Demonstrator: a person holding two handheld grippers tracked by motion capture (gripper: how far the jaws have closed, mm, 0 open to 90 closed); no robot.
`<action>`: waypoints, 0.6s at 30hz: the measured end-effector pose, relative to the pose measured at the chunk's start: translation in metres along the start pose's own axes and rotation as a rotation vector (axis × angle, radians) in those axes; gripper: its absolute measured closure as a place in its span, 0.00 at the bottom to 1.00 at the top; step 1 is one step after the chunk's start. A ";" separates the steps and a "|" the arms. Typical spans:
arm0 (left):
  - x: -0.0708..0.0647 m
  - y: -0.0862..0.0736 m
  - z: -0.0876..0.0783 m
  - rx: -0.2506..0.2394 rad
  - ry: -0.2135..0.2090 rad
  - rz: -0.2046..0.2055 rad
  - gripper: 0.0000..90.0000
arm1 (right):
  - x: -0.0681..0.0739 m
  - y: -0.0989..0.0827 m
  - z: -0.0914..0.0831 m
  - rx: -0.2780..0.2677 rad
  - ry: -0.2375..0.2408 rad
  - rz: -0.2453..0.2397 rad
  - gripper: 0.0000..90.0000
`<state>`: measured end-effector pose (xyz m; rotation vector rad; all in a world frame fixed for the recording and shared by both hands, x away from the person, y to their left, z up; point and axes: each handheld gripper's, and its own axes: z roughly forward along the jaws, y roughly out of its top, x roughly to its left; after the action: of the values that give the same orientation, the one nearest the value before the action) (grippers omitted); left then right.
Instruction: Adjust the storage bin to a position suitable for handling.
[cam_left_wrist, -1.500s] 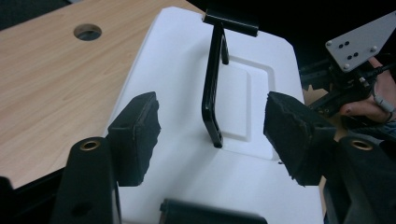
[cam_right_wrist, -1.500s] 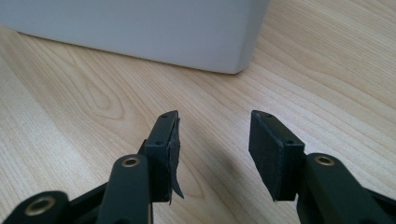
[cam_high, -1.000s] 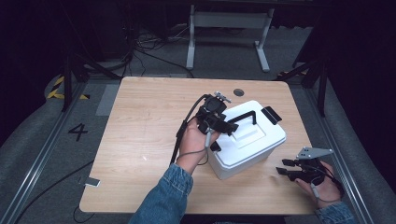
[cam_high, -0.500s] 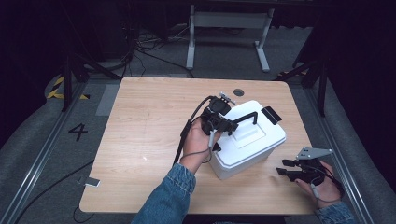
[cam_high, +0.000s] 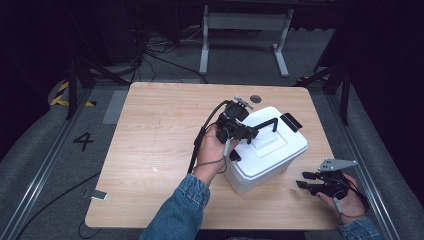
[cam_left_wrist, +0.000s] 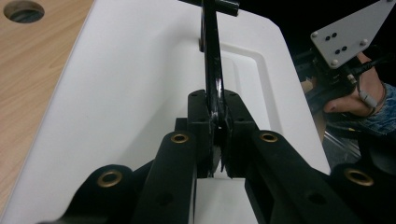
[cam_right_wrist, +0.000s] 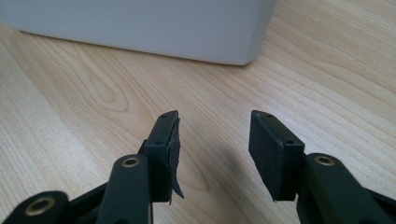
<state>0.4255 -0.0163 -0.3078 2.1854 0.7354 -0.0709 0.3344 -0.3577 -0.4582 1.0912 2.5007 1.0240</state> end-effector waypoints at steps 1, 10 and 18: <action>-0.001 0.001 -0.002 -0.006 -0.008 0.004 0.94 | 0.000 0.000 0.000 0.000 -0.001 0.000 0.60; -0.008 0.009 -0.020 -0.054 -0.039 0.026 0.94 | 0.002 -0.005 -0.005 -0.003 -0.007 0.009 0.60; -0.007 0.010 -0.037 -0.083 -0.051 0.024 0.94 | 0.002 -0.009 -0.008 -0.001 -0.012 0.017 0.60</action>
<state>0.4179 0.0019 -0.2742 2.1056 0.6712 -0.0819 0.3244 -0.3642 -0.4584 1.1173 2.4854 1.0205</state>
